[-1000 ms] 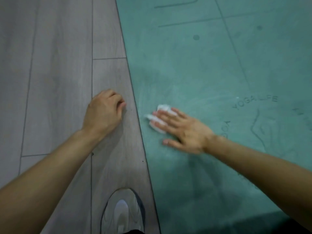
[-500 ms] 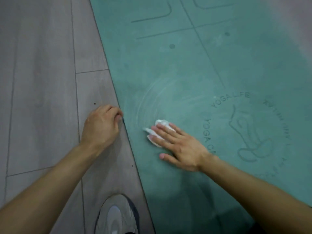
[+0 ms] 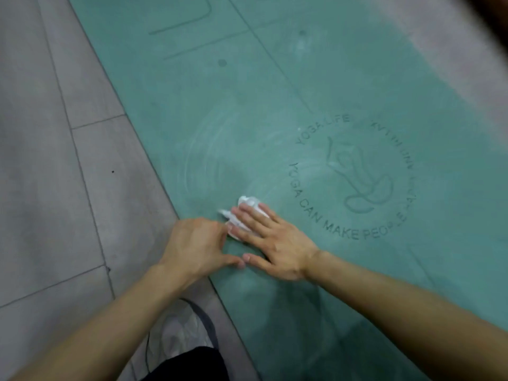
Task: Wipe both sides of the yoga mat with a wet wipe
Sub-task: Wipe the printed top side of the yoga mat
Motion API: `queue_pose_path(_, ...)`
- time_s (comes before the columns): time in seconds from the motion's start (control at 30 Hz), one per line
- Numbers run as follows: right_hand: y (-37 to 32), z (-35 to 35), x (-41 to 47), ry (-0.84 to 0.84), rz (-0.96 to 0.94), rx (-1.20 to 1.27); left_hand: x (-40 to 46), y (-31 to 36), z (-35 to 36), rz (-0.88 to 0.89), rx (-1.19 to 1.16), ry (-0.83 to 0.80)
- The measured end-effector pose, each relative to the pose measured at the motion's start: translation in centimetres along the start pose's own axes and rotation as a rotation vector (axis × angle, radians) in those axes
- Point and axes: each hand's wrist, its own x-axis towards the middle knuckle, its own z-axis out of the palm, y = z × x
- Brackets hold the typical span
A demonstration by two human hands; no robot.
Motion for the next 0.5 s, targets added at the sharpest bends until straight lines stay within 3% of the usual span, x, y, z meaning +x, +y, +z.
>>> queue_pose_path(0.07, 1.4, -0.3, -1.6, -0.055, -0.205, -0.023, -0.3, 0.4, 0.5, -0.007, 0.041, -0.051)
queue_pose_path(0.1, 3.6, -0.7, -2.1, -0.038, -0.185, -0.048, -0.4, 0.5, 0.9, -0.022, 0.060, -0.071)
queue_pose_path(0.13, 6.4, -0.9, -2.5, -0.004, -0.073, -0.073, -0.5, 0.5, 1.3, -0.046, 0.069, -0.080)
queue_pose_path(0.27, 14.7, -2.2, -4.2, 0.127, 0.724, 0.036, -1.7, 1.2, 2.3, -0.132, 0.115, -0.051)
queue_pose_path(0.33, 13.5, -1.7, -3.5, 0.178, 0.880, 0.110, -2.5, 1.9, 2.5, -0.160, 0.120, -0.027)
queue_pose_path(0.4, 10.0, -0.8, -2.3, 0.173, 0.688, 0.080, -2.7, 2.7, 2.4, -0.197, 0.115, 0.010)
queue_pose_path(0.5, 4.4, 0.4, -2.8, 0.037, 0.044, -0.004, -2.7, 3.9, 1.9, -0.237, 0.092, 0.046)
